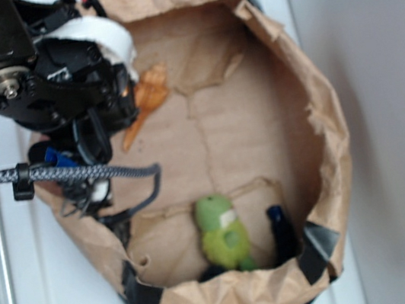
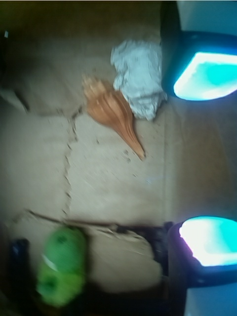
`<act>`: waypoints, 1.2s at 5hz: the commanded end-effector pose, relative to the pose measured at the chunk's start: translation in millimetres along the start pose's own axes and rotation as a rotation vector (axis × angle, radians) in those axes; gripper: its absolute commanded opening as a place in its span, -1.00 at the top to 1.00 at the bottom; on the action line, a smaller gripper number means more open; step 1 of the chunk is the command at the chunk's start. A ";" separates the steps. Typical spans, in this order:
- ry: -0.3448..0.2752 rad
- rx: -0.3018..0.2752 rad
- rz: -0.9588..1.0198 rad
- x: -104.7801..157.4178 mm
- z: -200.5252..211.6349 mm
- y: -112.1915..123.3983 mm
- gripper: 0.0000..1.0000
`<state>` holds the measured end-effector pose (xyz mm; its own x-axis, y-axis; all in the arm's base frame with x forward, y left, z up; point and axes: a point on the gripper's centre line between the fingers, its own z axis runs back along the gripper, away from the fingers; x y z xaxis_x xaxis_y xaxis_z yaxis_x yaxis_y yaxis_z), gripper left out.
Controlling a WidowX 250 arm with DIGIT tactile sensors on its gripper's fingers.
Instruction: Grab the shell.
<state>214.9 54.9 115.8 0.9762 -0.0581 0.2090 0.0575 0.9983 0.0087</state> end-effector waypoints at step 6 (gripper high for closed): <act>-0.115 0.088 0.110 70.5 -19.7 10.3 -1.00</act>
<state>278.9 58.0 93.2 0.9620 0.0586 0.2666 -0.0757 0.9956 0.0545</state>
